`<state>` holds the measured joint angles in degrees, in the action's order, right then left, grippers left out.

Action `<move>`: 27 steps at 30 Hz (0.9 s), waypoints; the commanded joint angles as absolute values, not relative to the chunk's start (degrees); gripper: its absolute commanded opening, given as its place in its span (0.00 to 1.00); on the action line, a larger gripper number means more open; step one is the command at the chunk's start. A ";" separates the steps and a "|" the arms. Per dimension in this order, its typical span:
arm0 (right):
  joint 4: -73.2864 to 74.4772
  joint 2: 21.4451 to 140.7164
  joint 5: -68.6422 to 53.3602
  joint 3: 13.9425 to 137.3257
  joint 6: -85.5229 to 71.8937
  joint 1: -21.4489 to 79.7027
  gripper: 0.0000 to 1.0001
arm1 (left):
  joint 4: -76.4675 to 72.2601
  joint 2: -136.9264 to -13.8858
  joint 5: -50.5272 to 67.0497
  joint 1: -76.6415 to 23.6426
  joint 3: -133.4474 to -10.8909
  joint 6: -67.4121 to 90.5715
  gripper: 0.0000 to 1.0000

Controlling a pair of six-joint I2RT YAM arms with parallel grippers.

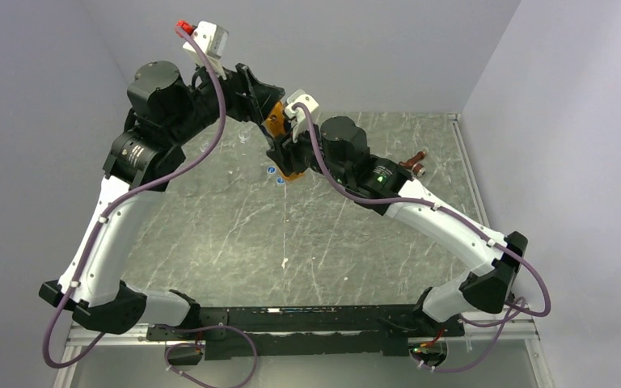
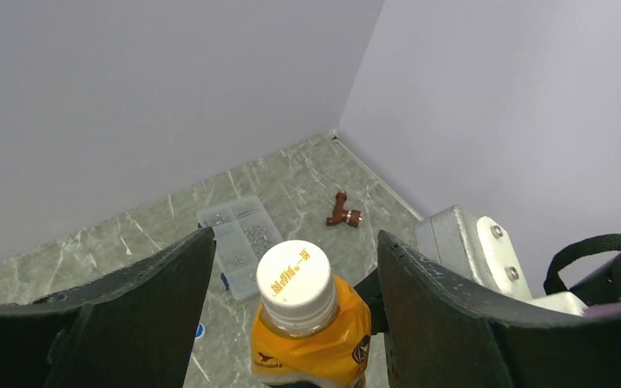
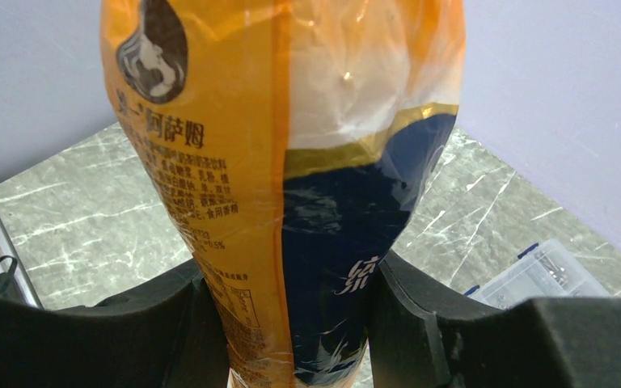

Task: Screw on the bottle caps
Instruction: Screw the bottle cap onto the plastic bottle.

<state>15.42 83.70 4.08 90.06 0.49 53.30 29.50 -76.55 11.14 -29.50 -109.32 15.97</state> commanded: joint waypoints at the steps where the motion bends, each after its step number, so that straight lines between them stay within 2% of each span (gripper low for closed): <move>1: 13.26 84.18 5.74 93.16 1.34 53.83 0.00 | 26.22 -77.15 11.51 -29.88 -109.11 17.25 0.76; 9: 13.81 84.55 5.98 93.50 1.80 53.96 0.00 | 23.77 -77.67 12.00 -29.97 -108.26 17.85 0.68; 13: 13.76 84.66 5.98 93.43 1.73 53.94 0.00 | 23.90 -78.11 12.26 -29.99 -108.36 18.01 0.59; 16: 13.97 84.64 5.98 93.60 1.79 53.96 0.00 | 23.85 -78.13 12.64 -29.97 -108.16 18.09 0.46; 22: 14.15 84.35 3.91 93.22 2.22 53.96 0.00 | 24.67 -78.23 13.13 -29.97 -108.34 18.20 0.08; 25: 14.85 83.39 -1.94 92.84 3.65 53.45 0.00 | 25.72 -78.26 15.52 -29.97 -108.86 18.36 0.00; 27: 15.34 82.31 -9.34 92.48 4.11 52.05 0.00 | 25.51 -77.77 18.97 -29.97 -108.37 17.98 0.00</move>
